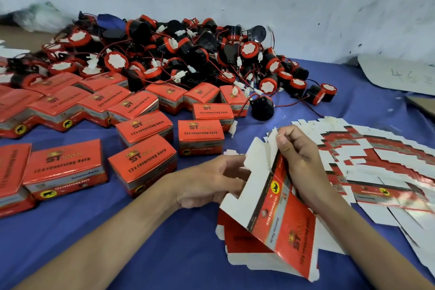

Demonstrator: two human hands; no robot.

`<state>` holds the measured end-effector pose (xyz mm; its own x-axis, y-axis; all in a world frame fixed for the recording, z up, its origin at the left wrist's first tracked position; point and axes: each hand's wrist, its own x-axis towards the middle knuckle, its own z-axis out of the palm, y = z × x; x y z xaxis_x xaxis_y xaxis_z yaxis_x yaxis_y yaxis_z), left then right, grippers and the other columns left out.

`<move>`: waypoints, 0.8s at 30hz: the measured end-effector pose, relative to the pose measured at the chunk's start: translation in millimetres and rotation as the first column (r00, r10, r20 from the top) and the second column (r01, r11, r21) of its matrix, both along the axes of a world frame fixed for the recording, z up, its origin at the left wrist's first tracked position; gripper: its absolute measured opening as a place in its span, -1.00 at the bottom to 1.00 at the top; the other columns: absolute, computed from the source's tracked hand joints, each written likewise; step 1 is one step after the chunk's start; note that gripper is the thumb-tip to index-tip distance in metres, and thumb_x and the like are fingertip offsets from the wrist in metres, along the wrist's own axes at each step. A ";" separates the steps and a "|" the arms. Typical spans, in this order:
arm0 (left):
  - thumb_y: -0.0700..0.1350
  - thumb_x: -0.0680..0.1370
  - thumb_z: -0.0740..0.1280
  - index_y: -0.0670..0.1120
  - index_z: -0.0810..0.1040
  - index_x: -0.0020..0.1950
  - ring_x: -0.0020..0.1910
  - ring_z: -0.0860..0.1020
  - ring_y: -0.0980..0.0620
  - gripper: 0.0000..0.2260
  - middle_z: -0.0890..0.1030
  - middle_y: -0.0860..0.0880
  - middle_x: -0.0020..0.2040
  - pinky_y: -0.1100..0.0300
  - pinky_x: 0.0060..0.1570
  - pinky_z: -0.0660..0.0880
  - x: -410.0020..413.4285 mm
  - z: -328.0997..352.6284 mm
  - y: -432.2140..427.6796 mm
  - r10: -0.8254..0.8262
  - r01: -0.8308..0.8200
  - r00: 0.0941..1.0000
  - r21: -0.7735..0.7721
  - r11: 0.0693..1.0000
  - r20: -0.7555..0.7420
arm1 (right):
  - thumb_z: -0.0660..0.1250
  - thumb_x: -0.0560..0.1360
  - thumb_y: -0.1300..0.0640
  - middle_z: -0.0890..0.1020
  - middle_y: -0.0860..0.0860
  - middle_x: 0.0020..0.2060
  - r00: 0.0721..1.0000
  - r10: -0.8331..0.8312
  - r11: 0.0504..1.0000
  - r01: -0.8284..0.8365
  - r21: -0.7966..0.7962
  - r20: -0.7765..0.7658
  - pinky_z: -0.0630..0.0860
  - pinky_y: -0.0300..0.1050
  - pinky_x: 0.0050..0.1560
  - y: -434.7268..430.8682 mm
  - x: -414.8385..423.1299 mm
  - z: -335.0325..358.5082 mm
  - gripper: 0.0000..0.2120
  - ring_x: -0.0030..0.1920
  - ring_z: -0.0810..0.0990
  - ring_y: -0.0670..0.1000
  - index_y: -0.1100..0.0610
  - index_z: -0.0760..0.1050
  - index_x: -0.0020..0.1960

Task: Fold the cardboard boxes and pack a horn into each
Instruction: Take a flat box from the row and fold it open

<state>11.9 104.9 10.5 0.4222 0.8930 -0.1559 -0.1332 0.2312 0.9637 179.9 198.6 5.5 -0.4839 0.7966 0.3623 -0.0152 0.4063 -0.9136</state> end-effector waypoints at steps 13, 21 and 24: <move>-0.44 0.51 0.26 -0.03 0.63 -0.14 -0.14 0.59 0.10 -0.68 0.64 0.05 -0.17 0.25 -0.19 0.51 1.7 1.3 5.0 0.179 -0.156 0.947 0.108 0.982 -0.266 | 0.24 0.46 -0.27 0.38 -0.17 0.35 0.861 -0.015 0.823 -0.278 0.495 0.509 0.41 -0.08 0.20 -20.3 5.3 25.1 -0.62 0.28 0.44 -0.08 -0.11 0.52 0.17; -0.22 0.61 0.16 0.09 0.60 0.14 -0.33 0.49 0.03 -0.70 0.62 -0.03 -0.18 0.28 -0.43 0.43 7.3 8.2 9.6 0.508 -0.510 0.859 0.015 0.860 0.063 | 0.50 0.38 0.06 0.52 -0.17 0.29 0.951 0.179 0.981 -0.194 0.033 0.253 0.47 -0.04 0.19 -12.9 16.6 34.3 -0.71 0.29 0.48 -0.14 0.18 0.53 -0.01; 0.11 0.54 0.11 0.05 0.46 0.31 0.05 0.55 -0.02 -0.60 0.56 -0.07 0.17 0.17 -0.03 0.53 8.0 6.7 9.5 0.564 -0.584 0.811 0.257 0.770 0.154 | 0.40 0.38 0.00 0.62 -0.08 0.14 0.988 0.049 0.999 -0.052 0.010 0.149 0.54 0.17 0.09 -14.2 13.9 34.6 -0.78 0.08 0.63 0.00 0.06 0.55 -0.03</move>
